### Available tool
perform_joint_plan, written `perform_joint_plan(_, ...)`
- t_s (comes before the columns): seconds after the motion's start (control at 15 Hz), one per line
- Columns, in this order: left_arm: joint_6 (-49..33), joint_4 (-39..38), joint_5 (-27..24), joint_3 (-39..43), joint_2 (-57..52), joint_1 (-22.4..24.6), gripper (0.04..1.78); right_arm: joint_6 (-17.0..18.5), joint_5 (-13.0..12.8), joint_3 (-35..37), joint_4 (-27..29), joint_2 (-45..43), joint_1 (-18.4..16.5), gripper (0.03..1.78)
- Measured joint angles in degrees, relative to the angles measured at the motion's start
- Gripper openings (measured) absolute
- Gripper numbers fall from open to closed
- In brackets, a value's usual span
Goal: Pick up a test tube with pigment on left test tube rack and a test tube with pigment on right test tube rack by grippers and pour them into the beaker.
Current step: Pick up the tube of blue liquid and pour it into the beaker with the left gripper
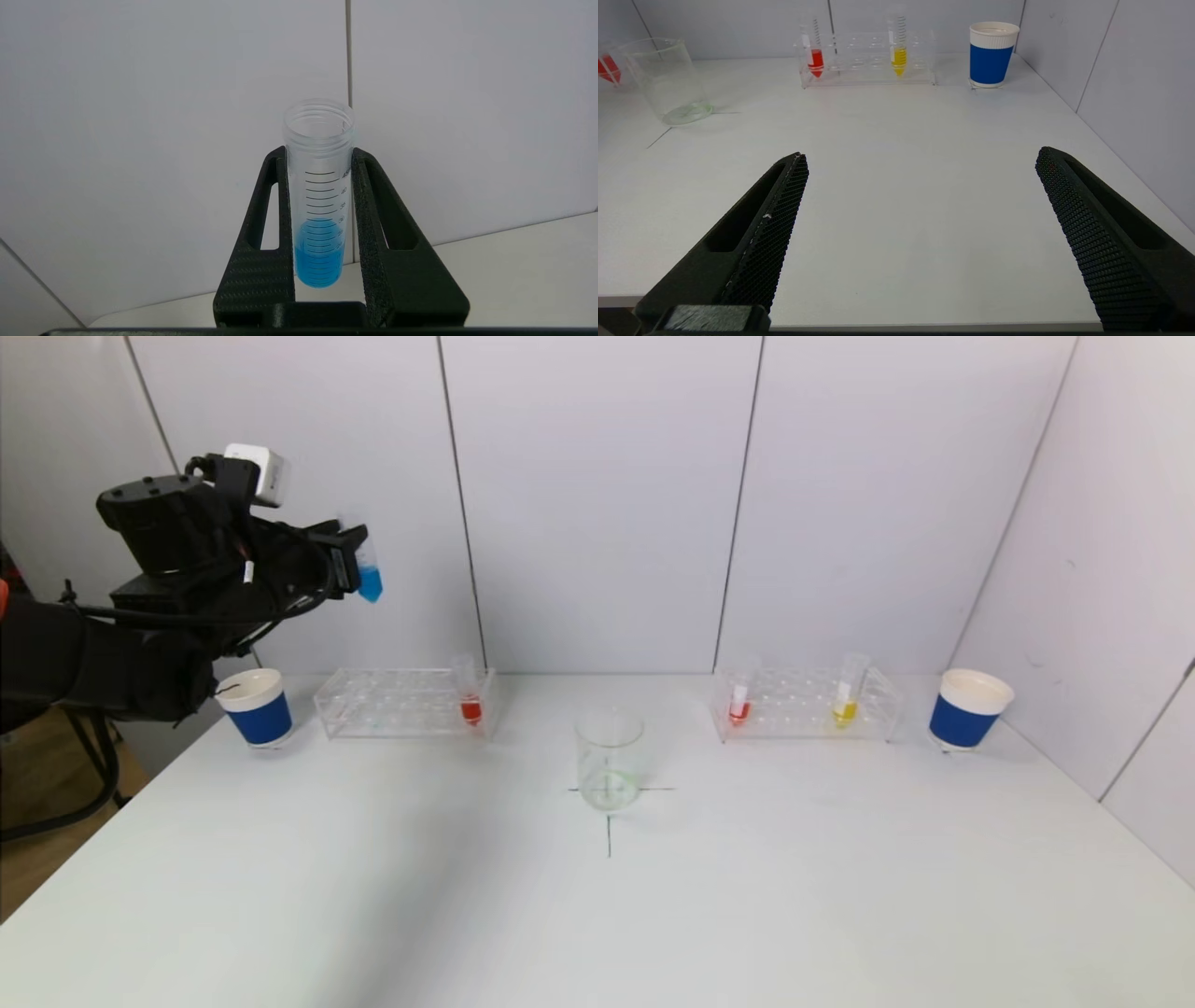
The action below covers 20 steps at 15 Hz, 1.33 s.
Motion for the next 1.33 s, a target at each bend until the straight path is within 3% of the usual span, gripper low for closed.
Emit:
perform_joint_plan(0.2,0.0,6.4,-1.6,-5.1,-1.8,-2.1,0.41,0.0,0.0,0.0,0.0,0.0,0.0,1.77)
perform_joint_plan(0.73,0.1,17.1,-18.5,-16.1,-1.6,-5.6,0.41,0.0,0.0,0.0,0.0,0.0,0.0,1.77)
perform_joint_plan(0.93,0.1,22.1,-26.4,-20.8,-0.2,-6.1,0.41,0.0,0.0,0.0,0.0,0.0,0.0,1.77)
perform_joint_plan(1.33,0.1,22.8,-44.6,-24.9,3.9,-6.3,0.41,0.0,0.0,0.0,0.0,0.0,0.0,1.77)
